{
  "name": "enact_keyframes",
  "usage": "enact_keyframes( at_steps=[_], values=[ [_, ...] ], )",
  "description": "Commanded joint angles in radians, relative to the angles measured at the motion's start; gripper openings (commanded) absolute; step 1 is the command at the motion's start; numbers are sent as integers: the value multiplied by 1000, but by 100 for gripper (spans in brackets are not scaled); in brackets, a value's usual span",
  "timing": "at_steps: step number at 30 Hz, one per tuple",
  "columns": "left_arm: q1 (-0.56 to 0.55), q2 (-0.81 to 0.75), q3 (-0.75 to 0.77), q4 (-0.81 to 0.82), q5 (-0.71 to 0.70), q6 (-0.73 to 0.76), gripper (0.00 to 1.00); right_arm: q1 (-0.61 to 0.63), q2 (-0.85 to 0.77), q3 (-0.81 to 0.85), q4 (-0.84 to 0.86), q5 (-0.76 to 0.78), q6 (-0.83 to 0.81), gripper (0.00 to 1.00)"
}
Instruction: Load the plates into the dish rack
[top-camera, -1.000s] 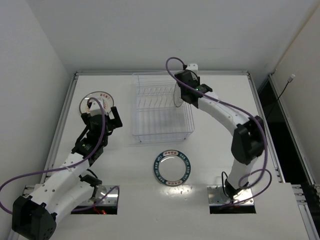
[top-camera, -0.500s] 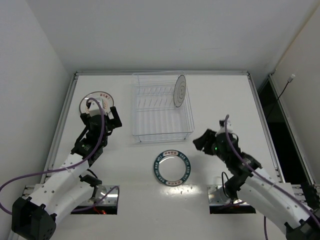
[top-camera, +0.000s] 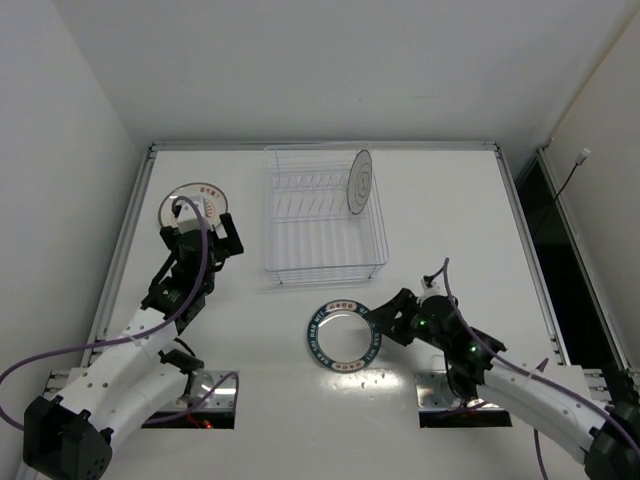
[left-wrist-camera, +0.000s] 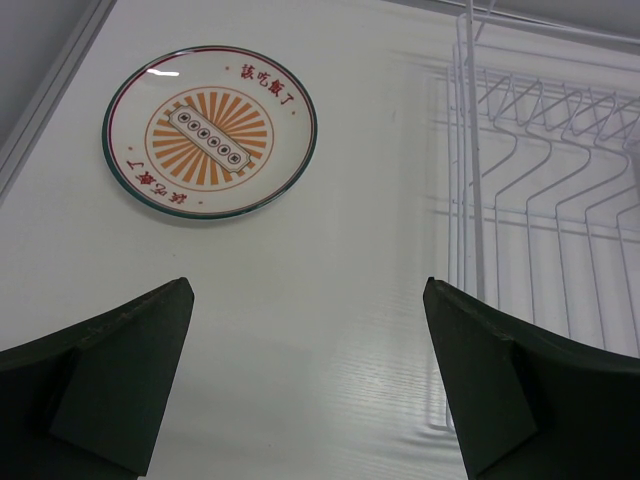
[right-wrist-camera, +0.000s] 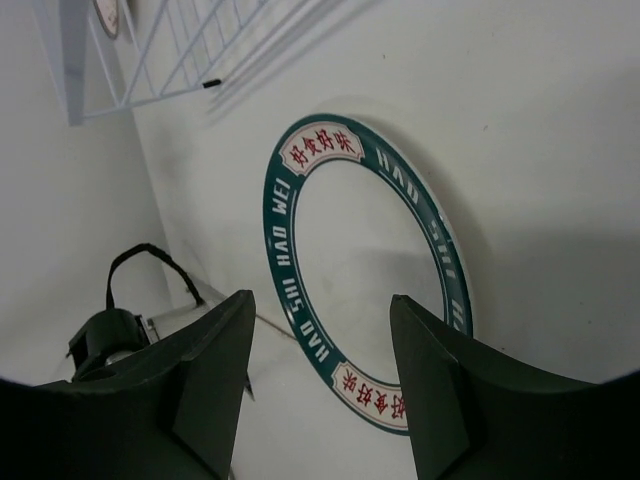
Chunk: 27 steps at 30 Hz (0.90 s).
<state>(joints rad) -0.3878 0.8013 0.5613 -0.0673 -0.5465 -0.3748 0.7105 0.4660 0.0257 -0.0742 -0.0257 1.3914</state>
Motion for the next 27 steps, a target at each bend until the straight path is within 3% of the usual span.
enact_keyframes(
  at_steps=[1,4,8,10,11,15,18,19,22,27],
  values=[
    [-10,-7,26,20,-7,-4,100,49,107,-224,193,6,84,54],
    [-10,-7,26,20,-7,-4,100,79,201,-211,206,18,95,51],
    [-10,-7,26,20,-7,-4,100,130,125,-191,131,104,94,49],
    [-10,-7,26,20,-7,-4,100,145,38,-100,0,205,69,49],
    [-10,-7,26,20,-7,-4,100,164,-54,-64,-156,245,39,49],
    [-10,-7,26,20,-7,-4,100,175,-220,85,-511,409,18,49],
    [-10,-7,26,20,-7,-4,100,175,-239,70,-512,380,21,49],
    [-10,2,26,20,-7,-4,100,175,-213,69,-501,380,21,45],
    [-10,3,26,20,-7,-4,100,185,-71,101,-492,395,35,43],
    [-10,3,26,20,-7,-4,100,195,106,48,-310,342,66,43]
  ],
)
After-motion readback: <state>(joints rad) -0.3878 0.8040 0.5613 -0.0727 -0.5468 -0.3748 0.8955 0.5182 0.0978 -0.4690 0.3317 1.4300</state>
